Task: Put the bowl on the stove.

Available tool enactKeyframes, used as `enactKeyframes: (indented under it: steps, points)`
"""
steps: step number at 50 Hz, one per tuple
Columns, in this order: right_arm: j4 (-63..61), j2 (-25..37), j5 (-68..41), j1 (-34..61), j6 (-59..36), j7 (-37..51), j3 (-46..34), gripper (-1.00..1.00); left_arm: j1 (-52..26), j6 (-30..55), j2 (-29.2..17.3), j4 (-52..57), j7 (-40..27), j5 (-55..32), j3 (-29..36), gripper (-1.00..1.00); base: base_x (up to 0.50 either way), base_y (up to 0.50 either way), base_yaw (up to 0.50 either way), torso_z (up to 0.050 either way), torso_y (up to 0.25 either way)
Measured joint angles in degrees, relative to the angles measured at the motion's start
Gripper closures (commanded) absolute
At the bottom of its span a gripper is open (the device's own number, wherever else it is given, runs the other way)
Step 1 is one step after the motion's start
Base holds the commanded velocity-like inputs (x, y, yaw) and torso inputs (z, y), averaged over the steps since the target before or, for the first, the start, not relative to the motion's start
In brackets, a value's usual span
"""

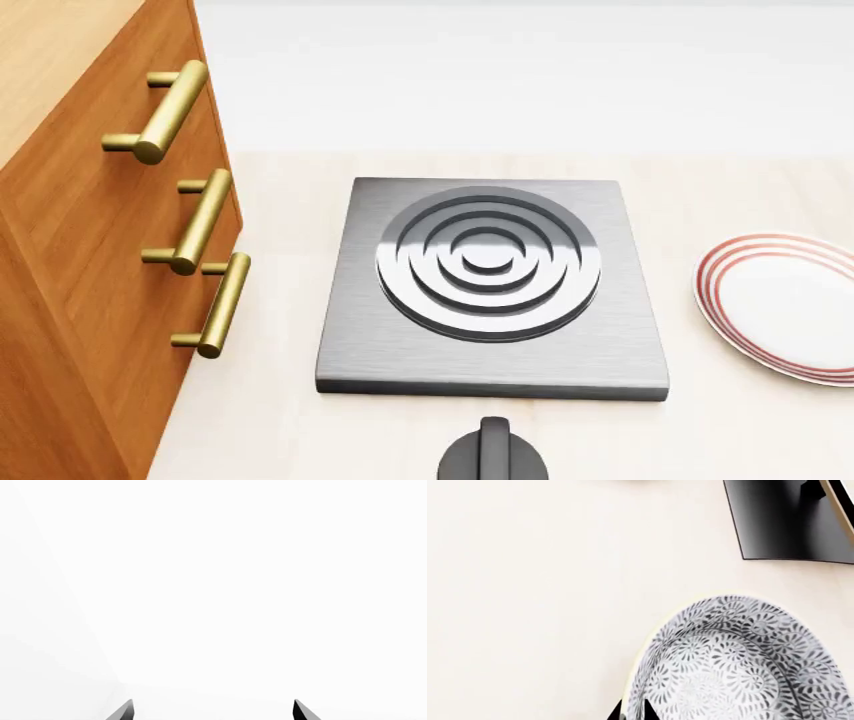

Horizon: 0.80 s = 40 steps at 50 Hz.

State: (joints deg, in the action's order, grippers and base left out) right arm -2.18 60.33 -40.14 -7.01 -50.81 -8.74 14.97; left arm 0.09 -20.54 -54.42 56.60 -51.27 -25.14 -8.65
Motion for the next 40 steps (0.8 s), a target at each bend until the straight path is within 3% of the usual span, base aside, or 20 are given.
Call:
enactKeyframes:
  steps: [23,40]
  points:
    - [-4.25,4.49,-2.07,2.44,-1.65,-1.49,1.69,1.0,-0.08,-0.37,-0.14,-0.19,-0.29,0.12,0.43,-1.0,0.0,0.0,0.0,0.0,0.0]
    - [-7.25,8.83,-3.28,14.11,-2.89,-3.57,-5.67,1.0,0.05,-0.65,-0.3,-0.28,-0.53,0.02,0.27,-1.0,0.0,0.0,0.0,0.0,0.001]
